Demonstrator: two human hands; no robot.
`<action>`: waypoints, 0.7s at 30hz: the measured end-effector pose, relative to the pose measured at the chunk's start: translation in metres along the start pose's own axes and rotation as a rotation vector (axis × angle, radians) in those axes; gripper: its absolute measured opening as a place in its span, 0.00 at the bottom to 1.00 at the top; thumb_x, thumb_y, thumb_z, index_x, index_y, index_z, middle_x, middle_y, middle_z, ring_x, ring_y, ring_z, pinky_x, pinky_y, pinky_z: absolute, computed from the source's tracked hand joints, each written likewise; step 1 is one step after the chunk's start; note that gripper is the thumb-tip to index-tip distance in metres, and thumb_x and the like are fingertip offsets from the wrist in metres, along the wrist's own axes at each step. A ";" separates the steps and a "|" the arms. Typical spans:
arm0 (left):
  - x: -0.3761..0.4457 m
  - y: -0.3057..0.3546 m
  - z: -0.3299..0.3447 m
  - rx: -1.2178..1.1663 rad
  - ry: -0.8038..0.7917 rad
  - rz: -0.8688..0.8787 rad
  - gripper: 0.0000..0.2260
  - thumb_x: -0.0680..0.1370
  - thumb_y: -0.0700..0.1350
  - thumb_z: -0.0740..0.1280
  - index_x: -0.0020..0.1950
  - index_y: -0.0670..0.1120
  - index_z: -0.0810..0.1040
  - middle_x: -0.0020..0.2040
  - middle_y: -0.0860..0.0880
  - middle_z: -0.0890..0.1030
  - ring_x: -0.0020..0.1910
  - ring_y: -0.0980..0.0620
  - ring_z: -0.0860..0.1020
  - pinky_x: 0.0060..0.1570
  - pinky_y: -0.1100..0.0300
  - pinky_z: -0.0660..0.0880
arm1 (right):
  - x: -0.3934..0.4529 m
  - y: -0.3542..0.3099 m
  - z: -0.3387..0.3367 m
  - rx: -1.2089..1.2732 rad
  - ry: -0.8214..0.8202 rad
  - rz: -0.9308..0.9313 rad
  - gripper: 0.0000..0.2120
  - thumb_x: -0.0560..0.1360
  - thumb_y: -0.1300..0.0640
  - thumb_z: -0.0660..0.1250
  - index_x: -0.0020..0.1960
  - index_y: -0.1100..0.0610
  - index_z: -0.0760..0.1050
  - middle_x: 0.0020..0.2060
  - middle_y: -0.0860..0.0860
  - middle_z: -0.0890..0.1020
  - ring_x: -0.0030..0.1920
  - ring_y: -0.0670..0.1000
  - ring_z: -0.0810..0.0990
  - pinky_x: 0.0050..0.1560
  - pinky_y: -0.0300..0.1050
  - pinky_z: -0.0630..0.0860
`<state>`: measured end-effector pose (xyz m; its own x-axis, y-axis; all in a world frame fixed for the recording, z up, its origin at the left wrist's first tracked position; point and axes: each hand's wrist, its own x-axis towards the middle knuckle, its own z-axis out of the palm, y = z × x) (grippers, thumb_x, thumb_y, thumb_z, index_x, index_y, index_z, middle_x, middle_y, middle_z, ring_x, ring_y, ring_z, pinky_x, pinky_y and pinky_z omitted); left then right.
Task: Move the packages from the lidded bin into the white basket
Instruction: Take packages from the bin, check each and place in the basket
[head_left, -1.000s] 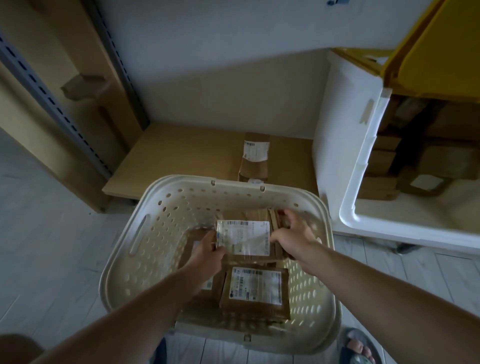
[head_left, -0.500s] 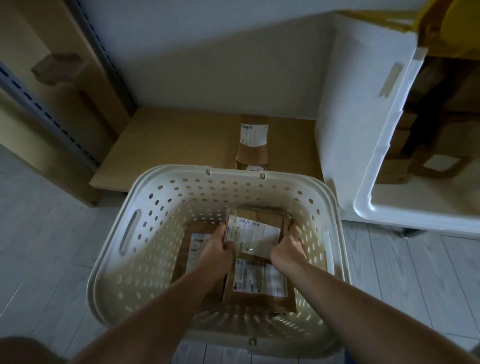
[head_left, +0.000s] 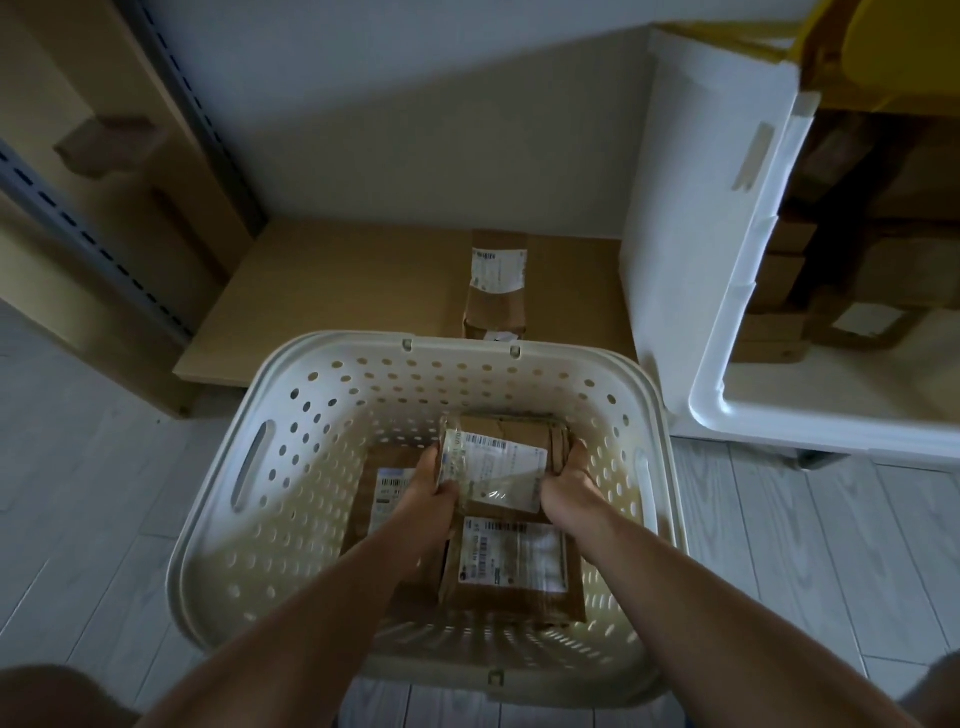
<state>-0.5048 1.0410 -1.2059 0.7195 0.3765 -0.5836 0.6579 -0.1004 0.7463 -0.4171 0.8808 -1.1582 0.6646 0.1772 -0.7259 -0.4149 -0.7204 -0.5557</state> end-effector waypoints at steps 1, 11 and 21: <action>-0.001 0.000 0.000 0.008 -0.004 0.004 0.20 0.85 0.40 0.57 0.75 0.57 0.63 0.62 0.46 0.79 0.52 0.48 0.82 0.38 0.57 0.81 | 0.002 0.000 0.001 -0.014 -0.012 0.003 0.29 0.87 0.55 0.53 0.83 0.54 0.43 0.76 0.59 0.66 0.73 0.60 0.70 0.56 0.43 0.68; 0.000 0.000 -0.004 0.095 0.005 0.042 0.19 0.87 0.46 0.55 0.78 0.57 0.60 0.60 0.49 0.79 0.52 0.48 0.81 0.56 0.42 0.81 | 0.014 -0.004 0.003 -0.354 0.045 0.029 0.34 0.85 0.57 0.53 0.82 0.46 0.34 0.75 0.62 0.69 0.69 0.64 0.74 0.69 0.58 0.73; 0.006 -0.003 -0.007 0.368 0.016 0.084 0.17 0.86 0.50 0.59 0.75 0.54 0.67 0.70 0.51 0.77 0.61 0.51 0.76 0.60 0.54 0.72 | 0.022 -0.006 0.009 -0.360 0.095 0.118 0.44 0.78 0.62 0.65 0.81 0.40 0.42 0.71 0.62 0.71 0.65 0.67 0.76 0.58 0.62 0.81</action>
<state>-0.5037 1.0499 -1.2093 0.7728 0.3671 -0.5177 0.6346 -0.4545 0.6250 -0.4062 0.8948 -1.1747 0.6868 0.0279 -0.7263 -0.2588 -0.9244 -0.2803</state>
